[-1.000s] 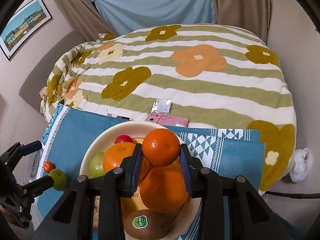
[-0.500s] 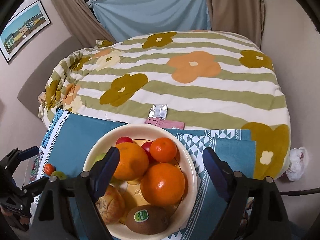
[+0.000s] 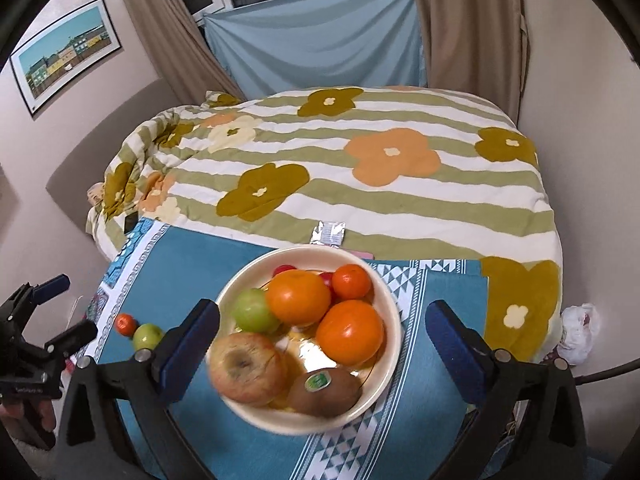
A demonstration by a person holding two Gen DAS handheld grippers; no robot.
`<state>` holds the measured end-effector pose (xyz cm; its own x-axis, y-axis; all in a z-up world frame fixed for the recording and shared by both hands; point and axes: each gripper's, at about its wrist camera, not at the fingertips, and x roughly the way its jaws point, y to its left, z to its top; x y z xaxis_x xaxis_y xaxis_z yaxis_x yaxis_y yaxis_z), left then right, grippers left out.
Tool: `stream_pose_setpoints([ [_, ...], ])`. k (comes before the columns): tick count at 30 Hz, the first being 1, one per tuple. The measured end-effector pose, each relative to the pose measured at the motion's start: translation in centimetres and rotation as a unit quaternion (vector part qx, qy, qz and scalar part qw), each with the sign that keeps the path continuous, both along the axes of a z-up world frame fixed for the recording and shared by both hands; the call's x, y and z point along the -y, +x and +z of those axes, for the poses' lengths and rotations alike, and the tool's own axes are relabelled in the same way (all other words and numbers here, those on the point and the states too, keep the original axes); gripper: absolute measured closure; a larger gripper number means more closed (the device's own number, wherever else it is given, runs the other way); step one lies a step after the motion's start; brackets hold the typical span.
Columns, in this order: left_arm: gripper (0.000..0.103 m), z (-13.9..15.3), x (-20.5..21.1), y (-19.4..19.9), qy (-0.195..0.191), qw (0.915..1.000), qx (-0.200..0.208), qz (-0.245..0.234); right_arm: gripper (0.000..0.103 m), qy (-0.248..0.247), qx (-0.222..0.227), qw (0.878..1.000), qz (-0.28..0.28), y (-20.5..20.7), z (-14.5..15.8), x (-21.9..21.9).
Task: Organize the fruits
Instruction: 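Release the tangerine into the bowl with the right tool and withdraw both tools, then move the left tool to the last small tangerine while the right tool approaches the green apple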
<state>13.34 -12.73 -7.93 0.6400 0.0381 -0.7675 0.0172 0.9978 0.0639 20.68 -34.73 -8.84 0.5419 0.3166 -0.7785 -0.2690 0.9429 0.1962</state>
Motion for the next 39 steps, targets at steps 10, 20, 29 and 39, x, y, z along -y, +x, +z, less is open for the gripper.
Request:
stream_pose_setpoints([
  [10, 0.0, 1.9, -6.4, -4.6, -0.011, 0.9997, 0.016, 0.018, 0.0, -0.027, 0.015, 0.999, 0.019, -5.1, 2.7, -4.9],
  [20, 0.0, 0.4, -13.0, -5.9, -0.021, 0.9988, -0.005, -0.044, 0.0, -0.021, -0.01, 1.0, -0.012, -8.4, 1.6, -11.5],
  [29, 0.0, -3.4, -15.9, -4.1, -0.012, 0.9917, -0.032, -0.124, 0.0, -0.01, -0.055, 0.996, -0.069, -8.5, -2.3, -16.3],
  [39, 0.0, -8.7, -16.1, -0.8, -0.01, 0.9736, -0.061, -0.22, 0.0, 0.018, -0.105, 0.986, -0.125, -7.9, -6.8, -19.8],
])
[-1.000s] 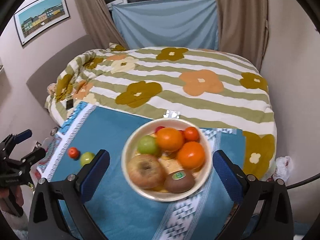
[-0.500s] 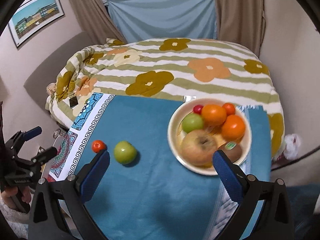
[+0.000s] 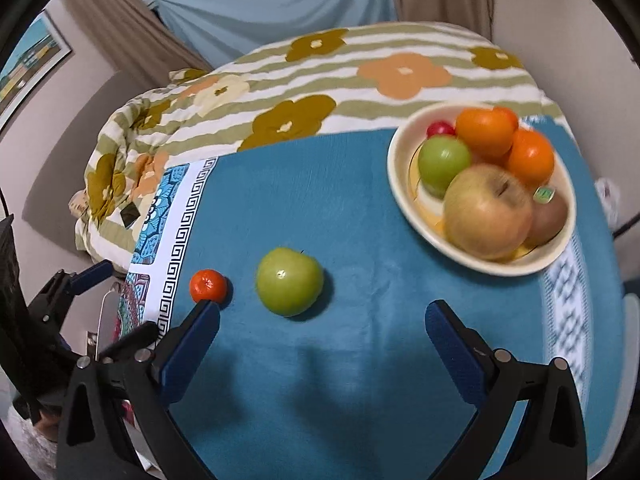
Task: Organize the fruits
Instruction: 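Move the left tool to the last small tangerine while the right tool approaches the green apple, then close the left tool on the tangerine while the right tool grasps the green apple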
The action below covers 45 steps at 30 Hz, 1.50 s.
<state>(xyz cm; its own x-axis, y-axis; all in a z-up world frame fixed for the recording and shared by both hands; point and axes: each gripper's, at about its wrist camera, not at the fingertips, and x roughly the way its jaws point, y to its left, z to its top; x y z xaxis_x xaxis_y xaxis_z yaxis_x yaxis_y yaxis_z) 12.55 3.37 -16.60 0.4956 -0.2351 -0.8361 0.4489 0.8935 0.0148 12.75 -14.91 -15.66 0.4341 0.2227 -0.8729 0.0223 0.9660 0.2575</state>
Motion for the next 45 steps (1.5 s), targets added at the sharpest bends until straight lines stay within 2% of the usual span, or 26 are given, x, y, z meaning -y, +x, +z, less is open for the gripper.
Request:
stream_pose_setpoints([
  [3, 0.008, -1.8, 0.3, 1.0, 0.004, 0.9996, -0.012, -0.024, 0.0, -0.008, -0.005, 1.0, -0.021, 0.5, -1.1, -0.8],
  [8, 0.011, -3.9, 0.9, 2.3, -0.004, 0.9979, -0.029, -0.058, 0.0, -0.006, -0.007, 0.998, -0.064, 0.8, -2.4, -1.0],
  [10, 0.024, -4.5, 1.3, 2.5, 0.0, 0.997, -0.033, -0.071, 0.001, -0.009, -0.009, 0.997, -0.071, 0.8, -2.8, -1.1],
  [14, 0.031, -5.4, 1.9, 3.0, 0.006, 0.9952, -0.039, -0.09, 0.001, -0.005, -0.016, 0.997, -0.082, 1.0, -3.6, -1.2],
  [18, 0.051, -6.1, 1.9, 3.3, 0.006, 0.9936, -0.048, -0.102, 0.005, -0.004, -0.018, 0.996, -0.085, 1.2, -4.0, -1.5],
  [20, 0.054, -6.2, 2.0, 3.1, 0.004, 0.9927, -0.052, -0.109, 0.005, -0.003, -0.021, 0.996, -0.086, 1.3, -4.2, -1.7],
  [21, 0.059, -6.1, 2.0, 3.0, 0.002, 0.9923, -0.051, -0.113, 0.005, -0.002, -0.022, 0.996, -0.086, 1.4, -4.2, -1.7],
  [25, 0.06, -5.9, 2.1, 2.7, 0.01, 0.9915, -0.045, -0.122, 0.013, 0.0, -0.025, 0.996, -0.085, 1.5, -4.4, -1.9],
  [28, 0.06, -5.9, 1.8, 2.6, 0.007, 0.9918, -0.046, -0.119, 0.015, 0.001, -0.026, 0.996, -0.084, 1.5, -4.6, -2.0],
  [33, 0.06, -5.8, 0.8, 2.8, 0.006, 0.9939, -0.047, -0.1, 0.02, 0.002, -0.022, 0.997, -0.071, 1.9, -4.8, -2.6],
  [39, 0.06, -5.7, -0.4, 2.9, 0.003, 0.9962, -0.05, -0.071, 0.029, 0.007, -0.02, 0.999, -0.049, 2.7, -5.2, -3.6],
  [41, 0.06, -5.5, -0.8, 2.9, 0.0, 0.9969, -0.049, -0.061, 0.036, 0.012, -0.021, 0.999, -0.043, 3.0, -5.4, -3.8],
  [45, 0.06, -5.3, -1.6, 2.8, -0.004, 0.9977, -0.05, -0.046, 0.039, 0.012, -0.02, 0.999, -0.037, 3.4, -5.6, -4.0],
])
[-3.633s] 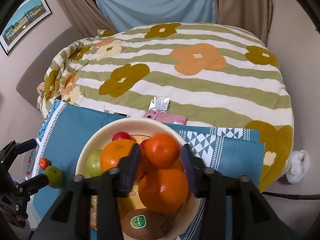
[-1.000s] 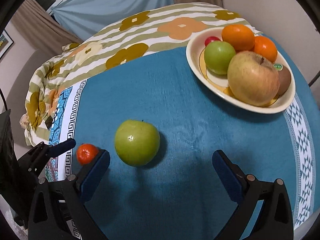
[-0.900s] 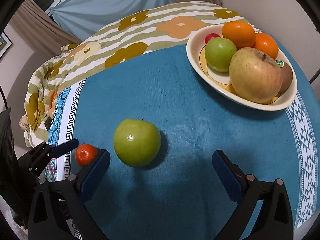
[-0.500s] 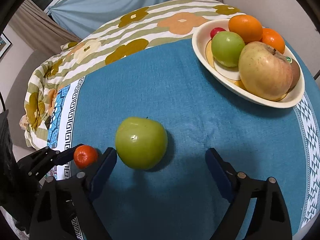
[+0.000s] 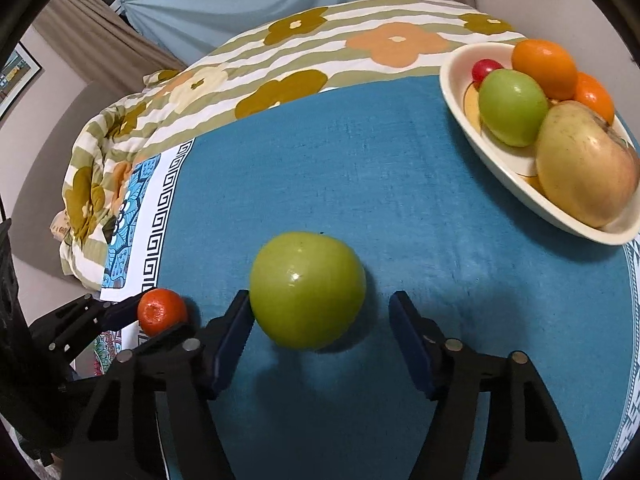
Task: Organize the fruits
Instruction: 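Close the left tool on the tangerine while the right tool grasps the green apple, then carry the tangerine and green apple in both tools over the white bowl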
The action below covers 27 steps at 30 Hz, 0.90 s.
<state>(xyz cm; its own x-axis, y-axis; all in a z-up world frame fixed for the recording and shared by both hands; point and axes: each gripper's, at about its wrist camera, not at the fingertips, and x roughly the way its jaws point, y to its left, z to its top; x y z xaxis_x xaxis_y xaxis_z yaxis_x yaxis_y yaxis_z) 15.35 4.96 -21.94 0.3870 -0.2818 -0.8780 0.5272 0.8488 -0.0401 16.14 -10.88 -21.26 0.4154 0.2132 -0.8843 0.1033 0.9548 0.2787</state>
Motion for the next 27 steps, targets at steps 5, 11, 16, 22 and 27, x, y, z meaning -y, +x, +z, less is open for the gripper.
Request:
stream_pose_setpoints([
  [5, 0.06, 0.3, -0.4, -0.1, -0.003, 0.9999, -0.001, 0.015, 0.052, 0.006, 0.005, 1.0, 0.009, 0.5, 0.1, 0.1],
  [11, 0.06, 1.1, -0.4, 0.0, -0.004, 0.9995, 0.002, 0.032, 0.052, 0.007, 0.011, 1.0, 0.018, 0.4, 0.4, 0.1],
  [16, 0.06, 2.8, 0.1, 0.2, -0.009, 0.9984, 0.008, 0.056, 0.052, 0.017, 0.018, 0.999, 0.026, 0.1, 1.5, 1.1],
  [22, 0.06, 5.5, 2.0, 0.4, -0.024, 0.9962, 0.019, 0.081, 0.052, 0.022, 0.032, 0.999, 0.034, -0.4, 3.9, 3.4],
  [27, 0.06, 7.7, 4.8, 0.6, -0.037, 0.9948, 0.032, 0.089, 0.052, 0.021, 0.047, 0.998, 0.039, -0.9, 6.4, 6.0],
])
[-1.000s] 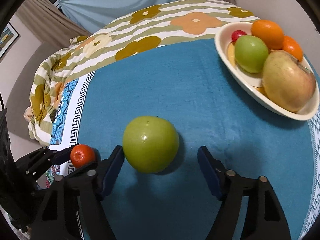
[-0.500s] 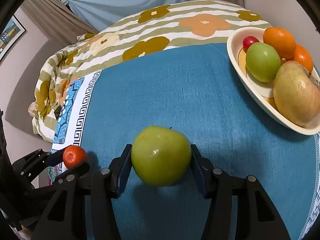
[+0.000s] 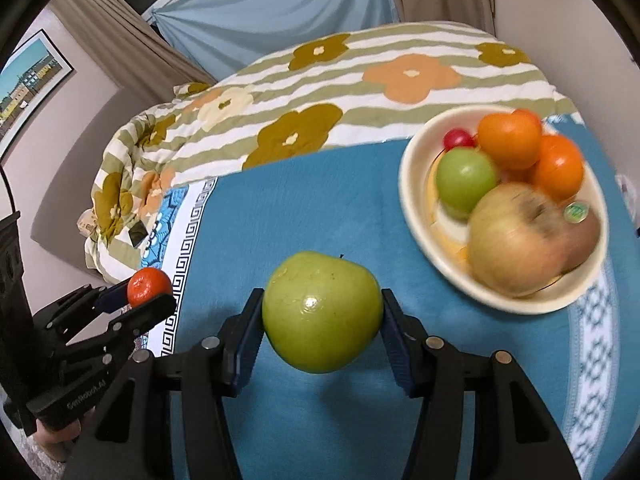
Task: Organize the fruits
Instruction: 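Carry the tangerine and green apple in both tools over the white bowl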
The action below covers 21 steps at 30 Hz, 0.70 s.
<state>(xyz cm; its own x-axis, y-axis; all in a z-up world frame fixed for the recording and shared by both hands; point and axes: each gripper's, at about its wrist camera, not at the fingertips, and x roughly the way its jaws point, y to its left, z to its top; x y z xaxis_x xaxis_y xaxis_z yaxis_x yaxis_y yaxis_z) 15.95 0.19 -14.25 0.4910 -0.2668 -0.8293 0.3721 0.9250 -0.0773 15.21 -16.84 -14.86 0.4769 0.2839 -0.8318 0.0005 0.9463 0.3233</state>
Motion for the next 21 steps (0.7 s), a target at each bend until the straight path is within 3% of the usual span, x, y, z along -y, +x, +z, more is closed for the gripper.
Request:
stream_pose_setpoints([
  [11, 0.06, 3.1, 8.2, 1.7, -0.031, 0.9993, 0.021, -0.001, 0.052, -0.012, 0.023, 1.0, -0.01, 0.0, 3.2, 7.8],
  [21, 0.06, 1.4, 14.9, 4.5, -0.042, 0.999, 0.004, 0.011, 0.052, -0.017, 0.03, 0.999, -0.013, 1.3, 3.7, 14.1],
])
